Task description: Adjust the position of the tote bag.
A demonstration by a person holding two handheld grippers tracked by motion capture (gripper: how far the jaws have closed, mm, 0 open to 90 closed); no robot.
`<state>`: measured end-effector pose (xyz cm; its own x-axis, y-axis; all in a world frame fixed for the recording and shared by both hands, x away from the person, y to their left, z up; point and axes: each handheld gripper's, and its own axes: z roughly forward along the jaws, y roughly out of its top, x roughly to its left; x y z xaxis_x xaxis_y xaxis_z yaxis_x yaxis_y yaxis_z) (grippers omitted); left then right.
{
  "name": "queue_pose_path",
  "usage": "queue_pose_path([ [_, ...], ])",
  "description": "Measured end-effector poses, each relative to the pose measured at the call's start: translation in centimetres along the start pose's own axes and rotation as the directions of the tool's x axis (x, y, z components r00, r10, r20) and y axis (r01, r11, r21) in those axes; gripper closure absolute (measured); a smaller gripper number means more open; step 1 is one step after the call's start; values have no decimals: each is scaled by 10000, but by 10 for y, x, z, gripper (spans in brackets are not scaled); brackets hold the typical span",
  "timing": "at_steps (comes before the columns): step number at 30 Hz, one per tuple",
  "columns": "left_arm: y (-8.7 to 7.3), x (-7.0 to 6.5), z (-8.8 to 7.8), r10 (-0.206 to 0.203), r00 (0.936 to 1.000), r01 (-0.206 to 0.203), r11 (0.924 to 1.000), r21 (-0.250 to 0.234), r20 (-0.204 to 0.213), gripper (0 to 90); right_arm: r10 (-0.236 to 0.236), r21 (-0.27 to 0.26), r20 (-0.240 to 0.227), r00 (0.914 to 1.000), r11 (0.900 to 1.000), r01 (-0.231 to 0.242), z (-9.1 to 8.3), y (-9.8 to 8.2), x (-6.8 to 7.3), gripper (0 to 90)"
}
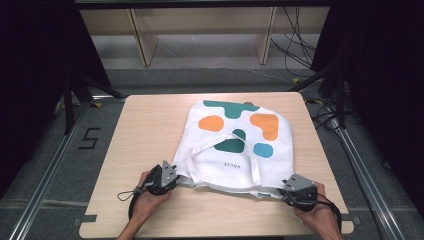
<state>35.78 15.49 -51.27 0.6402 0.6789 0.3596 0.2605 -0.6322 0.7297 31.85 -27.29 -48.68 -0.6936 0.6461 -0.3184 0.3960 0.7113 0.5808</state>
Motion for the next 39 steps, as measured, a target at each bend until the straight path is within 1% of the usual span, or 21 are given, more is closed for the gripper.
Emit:
queue_pose_path([
  [1,0,-2,-3,220,9998,-220,9998,-14,-32,744,-29,69,46,10000,10000,28,2,-1,0,675],
  [5,-4,-17,-22,390,9977,-397,9992,110,562,771,-124,1,429,9990,9999,125,0,-2,-7,701],
  [8,-4,-31,-45,58,9961,-64,10000,66,877,770,-92,-214,443,9990,9997,102,0,-4,-14,710],
  [9,-5,-33,-52,124,9962,-134,9998,111,864,768,157,-165,451,9989,9998,-150,-1,-5,-13,710],
  [12,-8,-43,-66,256,9958,-282,9992,281,879,763,22,-320,298,9996,9995,-13,-1,-4,-12,695],
  [15,-11,-44,-60,-88,9958,48,9990,438,907,701,197,-215,379,9991,9996,-189,2,-2,-10,639],
  [16,-11,-44,-56,-195,9970,165,9990,405,751,669,35,-223,375,9993,9997,-27,4,-2,-11,633],
  [17,-10,-44,-53,-152,9971,117,9989,464,751,639,103,-199,401,9991,9998,-95,5,-1,-11,627],
  [20,-7,-46,-46,72,9997,-88,9976,680,239,533,95,-262,451,9989,9996,-83,10,1,-15,619],
  [24,-6,-44,-37,-219,9998,218,9947,1005,-3,430,101,-83,492,9987,9999,-97,21,5,-18,616],
  [25,-5,-44,-35,-283,9996,290,9948,972,-79,426,-59,-128,489,9988,9999,65,23,7,-20,613],
  [26,-3,-43,-34,-280,9995,293,9929,1154,-130,423,73,-41,498,9987,10000,-71,23,8,-20,612],
  [28,-1,-44,-29,-454,9986,476,9953,844,-280,420,-75,-144,669,9977,9999,85,25,9,-24,616],
  [29,1,-43,-28,-418,9987,447,9936,1033,-296,420,-32,-186,733,9973,9998,45,26,9,-25,621],
  [30,2,-43,-26,-425,9983,457,9957,812,-401,416,48,-197,727,9973,9998,-34,26,9,-26,629],
  [31,3,-43,-24,-475,9978,507,9961,719,-453,408,163,-146,704,9974,9998,-153,25,9,-26,652],
  [32,5,-43,-24,-281,9988,313,9962,815,-412,397,-41,-272,749,9972,9996,61,25,9,-28,684],
  [35,10,-45,-23,-230,9989,250,9985,484,-401,381,-122,-341,723,9973,9993,147,22,9,-28,758],
  [36,11,-45,-22,-319,9988,330,9990,297,-367,404,-62,-355,715,9974,9993,88,21,10,-26,776],
  [37,12,-44,-22,-60,9996,71,9992,402,-270,433,-53,-337,699,9975,9994,77,20,10,-25,787],
  [39,12,-42,-21,-63,10000,61,9989,457,34,556,-207,-453,788,9967,9987,243,18,11,-26,792],
])
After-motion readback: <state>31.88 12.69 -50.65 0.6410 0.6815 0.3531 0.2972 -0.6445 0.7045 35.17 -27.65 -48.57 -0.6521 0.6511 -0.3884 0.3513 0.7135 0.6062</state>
